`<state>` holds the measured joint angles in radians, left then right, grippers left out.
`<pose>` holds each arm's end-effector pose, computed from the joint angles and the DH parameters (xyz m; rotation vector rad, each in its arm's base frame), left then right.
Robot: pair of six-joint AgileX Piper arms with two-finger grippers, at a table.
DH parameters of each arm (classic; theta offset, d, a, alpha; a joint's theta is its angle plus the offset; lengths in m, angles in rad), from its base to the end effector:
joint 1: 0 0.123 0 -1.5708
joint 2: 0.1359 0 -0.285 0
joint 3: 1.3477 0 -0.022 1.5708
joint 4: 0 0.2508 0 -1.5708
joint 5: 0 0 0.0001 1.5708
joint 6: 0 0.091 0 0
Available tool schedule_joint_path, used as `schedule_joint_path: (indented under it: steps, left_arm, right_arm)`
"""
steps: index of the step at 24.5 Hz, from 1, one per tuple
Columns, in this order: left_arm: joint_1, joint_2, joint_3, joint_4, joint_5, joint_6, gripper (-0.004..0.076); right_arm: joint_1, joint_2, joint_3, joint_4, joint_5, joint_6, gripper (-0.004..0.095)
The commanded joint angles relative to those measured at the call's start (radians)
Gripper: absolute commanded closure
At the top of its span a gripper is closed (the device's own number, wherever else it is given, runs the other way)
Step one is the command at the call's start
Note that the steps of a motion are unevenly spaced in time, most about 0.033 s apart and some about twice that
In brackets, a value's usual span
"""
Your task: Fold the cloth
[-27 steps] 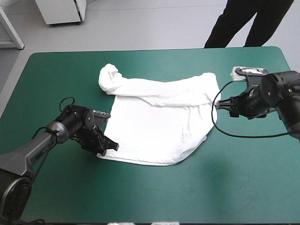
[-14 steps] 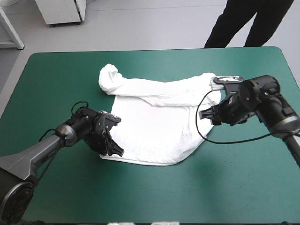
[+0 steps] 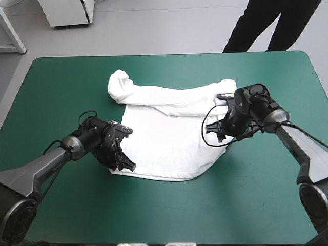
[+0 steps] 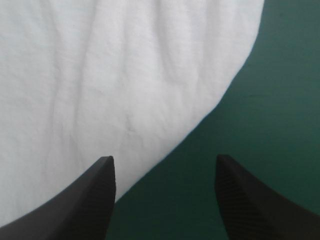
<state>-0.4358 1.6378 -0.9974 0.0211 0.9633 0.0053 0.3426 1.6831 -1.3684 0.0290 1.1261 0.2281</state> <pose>0.2610 -0.1198 0.1982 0.6923 3.0061 0.0087 0.3183 0.1161 0.2753 -0.1540 2.9341 0.1290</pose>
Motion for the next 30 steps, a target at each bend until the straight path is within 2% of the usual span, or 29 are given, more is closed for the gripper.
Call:
schedule_joint_path:
  steps: [1,9,13,15,17,18,19,23,30]
  left_arm:
    - [-0.02,0.034,0.023,-0.134,-0.078,-0.005,0.0734]
    - [-0.02,0.034,0.023,-0.134,-0.072,0.007,0.0734]
    - [-0.02,0.034,0.023,-0.134,-0.074,0.01,0.0734]
    - [-0.02,0.034,0.023,-0.134,-0.074,0.01,0.0734]
    - [-0.02,0.034,0.023,-0.138,-0.072,0.01,0.0734]
    - [-0.02,0.034,0.023,-0.138,-0.07,0.015,0.0734]
    - [-0.02,0.034,0.023,-0.138,-0.07,0.017,0.0734]
    - [-0.02,0.021,0.016,-0.136,-0.056,0.017,0.0734]
    - [-0.018,-0.122,-0.192,-0.133,0.104,0.017,0.0734]
  right_arm:
    - [0.002,-0.004,-0.001,0.039,-0.049,-0.002,0.0345]
    - [0.002,0.006,0.168,0.088,-0.201,0.005,0.0347]
    - [0.002,0.026,0.195,0.088,-0.226,0.005,0.0442]
    - [0.002,0.047,0.196,0.088,-0.226,0.005,0.0539]
    - [0.002,0.078,0.197,0.115,-0.214,-0.019,0.0725]
    - [0.002,0.084,0.197,0.121,-0.21,-0.021,0.0894]
    - [0.002,0.084,0.197,0.121,-0.21,-0.021,0.0921]
    - [0.002,0.042,0.191,0.109,-0.179,-0.024,0.0925]
    - [0.002,-0.215,0.148,0.095,-0.075,-0.055,0.0925]
